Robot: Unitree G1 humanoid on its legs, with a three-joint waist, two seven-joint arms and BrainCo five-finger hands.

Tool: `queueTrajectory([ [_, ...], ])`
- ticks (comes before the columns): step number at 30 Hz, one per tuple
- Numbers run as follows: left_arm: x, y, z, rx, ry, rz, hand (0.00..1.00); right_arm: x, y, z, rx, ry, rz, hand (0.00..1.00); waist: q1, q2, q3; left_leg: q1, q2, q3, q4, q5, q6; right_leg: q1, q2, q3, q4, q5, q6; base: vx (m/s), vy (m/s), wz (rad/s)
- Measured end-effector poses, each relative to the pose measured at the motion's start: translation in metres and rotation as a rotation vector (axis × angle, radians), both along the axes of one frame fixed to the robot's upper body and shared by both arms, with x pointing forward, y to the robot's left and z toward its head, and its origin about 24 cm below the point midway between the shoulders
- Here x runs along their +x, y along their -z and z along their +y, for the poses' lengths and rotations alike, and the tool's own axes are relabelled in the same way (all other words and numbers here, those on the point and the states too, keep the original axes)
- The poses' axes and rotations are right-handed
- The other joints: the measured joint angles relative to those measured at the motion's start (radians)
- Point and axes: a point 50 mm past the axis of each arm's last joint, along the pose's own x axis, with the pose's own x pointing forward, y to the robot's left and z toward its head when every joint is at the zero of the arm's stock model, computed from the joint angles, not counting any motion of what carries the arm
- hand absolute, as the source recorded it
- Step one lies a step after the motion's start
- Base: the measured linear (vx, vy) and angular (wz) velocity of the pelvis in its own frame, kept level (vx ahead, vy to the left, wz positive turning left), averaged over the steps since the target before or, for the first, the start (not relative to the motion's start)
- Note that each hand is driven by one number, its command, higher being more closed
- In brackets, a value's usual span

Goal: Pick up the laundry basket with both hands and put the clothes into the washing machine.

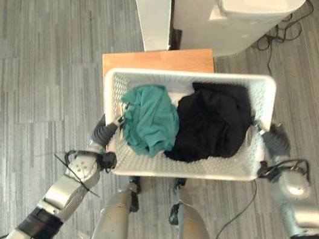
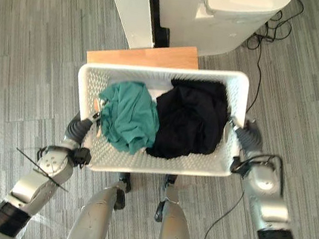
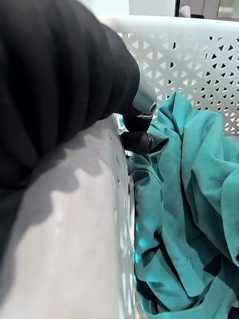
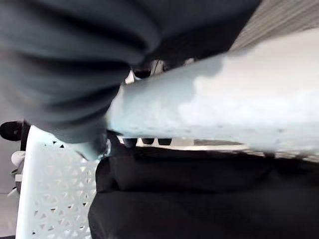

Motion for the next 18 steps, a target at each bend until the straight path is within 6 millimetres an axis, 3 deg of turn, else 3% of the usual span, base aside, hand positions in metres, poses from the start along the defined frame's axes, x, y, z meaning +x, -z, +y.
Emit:
queueTrajectory([
  [3,-0.019,0.021,0.003,-0.006,-0.003,0.096,1.00,-0.026,0.038,0.008,0.119,0.055,0.098,1.00,-0.004,0.024,-0.043,0.054,-0.006,0.013,0.008,-0.029,0.013,0.042,-0.002,0.013,0.020,-0.027,0.011,0.08,0.036,-0.09],
  [6,-0.027,0.029,0.008,0.022,-0.004,0.138,1.00,-0.041,0.055,0.011,0.179,0.084,0.147,1.00,-0.005,0.022,-0.070,0.084,0.008,0.035,0.051,-0.069,0.013,0.058,0.004,0.039,0.059,-0.056,0.015,0.06,0.036,-0.31],
  [7,-0.031,0.033,0.011,0.015,-0.024,0.152,1.00,-0.044,0.059,0.014,0.199,0.083,0.158,1.00,-0.007,0.023,-0.078,0.086,0.030,0.043,0.119,-0.117,0.011,0.055,0.016,0.065,0.100,-0.079,0.016,0.03,0.031,-0.86],
  [9,-0.039,0.038,0.016,0.011,-0.063,0.165,1.00,-0.044,0.061,0.020,0.207,0.075,0.159,1.00,0.007,0.021,-0.079,0.098,0.048,-0.057,0.250,-0.205,0.000,0.052,0.050,0.148,0.167,-0.112,0.017,0.00,0.064,-1.38],
  [10,-0.043,0.042,0.017,0.004,-0.080,0.177,1.00,-0.045,0.062,0.023,0.221,0.071,0.157,1.00,0.011,0.026,-0.092,0.115,0.041,-0.171,0.299,-0.259,-0.018,0.052,0.074,0.206,0.191,-0.125,0.020,-0.02,0.139,-1.64],
  [11,-0.046,0.045,0.013,0.007,-0.075,0.184,1.00,-0.052,0.064,0.018,0.211,0.085,0.168,1.00,0.002,0.036,-0.129,0.129,0.033,-0.236,0.300,-0.318,-0.032,0.043,0.095,0.250,0.192,-0.127,0.031,-0.01,0.166,-1.45],
  [12,-0.046,0.045,0.011,0.005,-0.067,0.184,1.00,-0.055,0.065,0.016,0.215,0.100,0.170,1.00,-0.007,0.032,-0.145,0.129,0.029,-0.217,0.306,-0.324,-0.022,0.037,0.094,0.275,0.191,-0.122,0.039,0.00,0.243,-1.20],
  [13,-0.047,0.046,0.009,0.006,-0.049,0.184,1.00,-0.063,0.064,0.012,0.214,0.133,0.160,1.00,-0.040,0.016,-0.167,0.145,0.010,-0.165,0.300,-0.334,-0.005,0.031,0.084,0.336,0.173,-0.096,0.060,-0.01,0.280,-1.02],
  [16,-0.045,0.045,0.005,0.004,-0.032,0.167,1.00,-0.068,0.059,0.010,0.203,0.155,0.134,1.00,-0.061,-0.004,-0.180,0.149,-0.011,-0.042,0.314,-0.353,0.030,0.010,0.074,0.450,0.117,-0.020,0.102,-0.05,0.206,-1.21],
  [17,-0.041,0.043,0.002,0.005,-0.019,0.157,1.00,-0.072,0.057,0.008,0.211,0.177,0.126,1.00,-0.066,-0.004,-0.180,0.141,-0.016,0.009,0.336,-0.363,0.053,-0.009,0.066,0.473,0.090,0.037,0.097,-0.15,0.265,-1.75],
  [18,-0.036,0.043,0.002,0.018,-0.012,0.152,1.00,-0.074,0.058,0.007,0.222,0.195,0.128,1.00,-0.067,-0.001,-0.178,0.144,-0.003,0.065,0.323,-0.359,0.075,-0.015,0.077,0.431,0.035,0.133,0.046,-0.15,0.186,-1.58],
])
